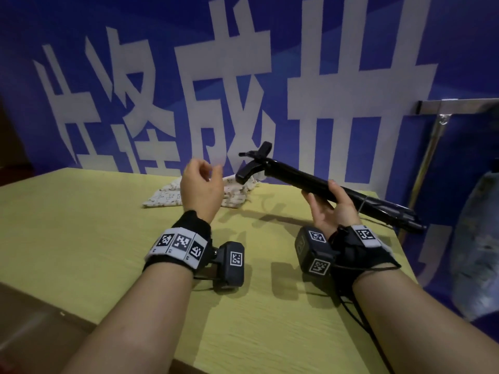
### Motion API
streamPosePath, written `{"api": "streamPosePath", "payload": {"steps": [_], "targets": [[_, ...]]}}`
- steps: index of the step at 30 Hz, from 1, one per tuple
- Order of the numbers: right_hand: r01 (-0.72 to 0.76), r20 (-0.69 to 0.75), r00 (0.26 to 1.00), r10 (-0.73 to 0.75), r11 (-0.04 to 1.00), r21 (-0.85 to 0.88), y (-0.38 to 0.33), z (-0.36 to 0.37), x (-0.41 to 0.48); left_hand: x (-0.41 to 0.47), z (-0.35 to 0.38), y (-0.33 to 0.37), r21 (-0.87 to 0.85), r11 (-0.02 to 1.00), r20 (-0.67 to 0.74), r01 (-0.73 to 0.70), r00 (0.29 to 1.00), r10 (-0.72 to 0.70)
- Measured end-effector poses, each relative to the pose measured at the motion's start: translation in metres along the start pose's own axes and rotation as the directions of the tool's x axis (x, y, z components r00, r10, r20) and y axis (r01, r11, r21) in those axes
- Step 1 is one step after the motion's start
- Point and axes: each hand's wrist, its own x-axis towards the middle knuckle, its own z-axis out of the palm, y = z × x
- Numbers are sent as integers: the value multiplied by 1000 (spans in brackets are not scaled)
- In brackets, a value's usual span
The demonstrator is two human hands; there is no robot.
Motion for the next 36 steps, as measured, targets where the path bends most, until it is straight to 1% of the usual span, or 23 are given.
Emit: {"api": "streamPosePath", "payload": {"steps": [1, 2, 3, 4, 6, 8, 11, 12, 14, 17, 18, 20, 22, 24, 25, 28, 32, 34, 36], "targets": [[6, -11, 1000, -5, 999, 37, -3, -1, 1, 2, 1, -5, 38, 997, 54, 68, 996, -70], [13, -23, 1000, -12, 998, 68, -5, -1, 0, 4, 4, -11, 105, 987, 159, 122, 978, -138], [16, -30, 999, -14, 995, 96, -7, -2, 1, 6, 9, -16, 186, 970, 286, 153, 936, -203], [14, -37, 999, -10, 993, 118, -9, -3, 0, 7, 14, -21, 256, 952, 400, 168, 878, -263], [16, -44, 999, -9, 989, 147, -11, -6, 2, 9, 26, -22, 346, 923, 536, 170, 771, -343], [26, -54, 998, -17, 987, 159, -11, -8, 6, 13, 38, -18, 407, 904, 615, 132, 692, -378], [32, -72, 997, -22, 990, 138, -11, -11, 13, 23, 58, -11, 544, 838, 691, -37, 585, -423], [29, -73, 997, -19, 990, 136, -11, -12, 14, 27, 63, -12, 571, 817, 700, -76, 566, -436], [25, -78, 997, -15, 990, 136, -11, -13, 15, 33, 72, -17, 605, 792, 700, -80, 527, -482], [27, -91, 996, -14, 989, 143, -13, -15, 21, 39, 81, -33, 638, 768, 689, -56, 487, -537], [36, -97, 995, -22, 989, 142, -15, -16, 23, 41, 83, -36, 648, 761, 676, -34, 485, -555], [43, -100, 995, -30, 990, 132, -16, -18, 28, 44, 79, -36, 668, 744, 639, 0, 512, -574], [31, -101, 995, -20, 994, 105, -16, -19, 30, 45, 72, -34, 692, 722, 597, -2, 564, -570], [22, -103, 995, -11, 994, 104, -15, -20, 29, 40, 60, -33, 699, 714, 568, 30, 582, -581], [26, -104, 995, -15, 994, 108, -17, -21, 29, 36, 57, -32, 695, 718, 574, 39, 571, -587], [30, -87, 996, -19, 991, 129, -18, -18, 23, 23, 38, -25, 689, 724, 626, -26, 524, -577], [41, -88, 996, -28, 989, 145, -15, -9, 8, 1, 16, -13, 666, 740, 671, -93, 507, -541], [38, -98, 995, -26, 992, 119, -12, -3, -4, -8, 8, -13, 661, 748, 670, -53, 491, -557], [32, -94, 995, -23, 996, 85, -11, 3, -15, -16, 1, -7, 643, 766, 677, 23, 451, -582]]}}
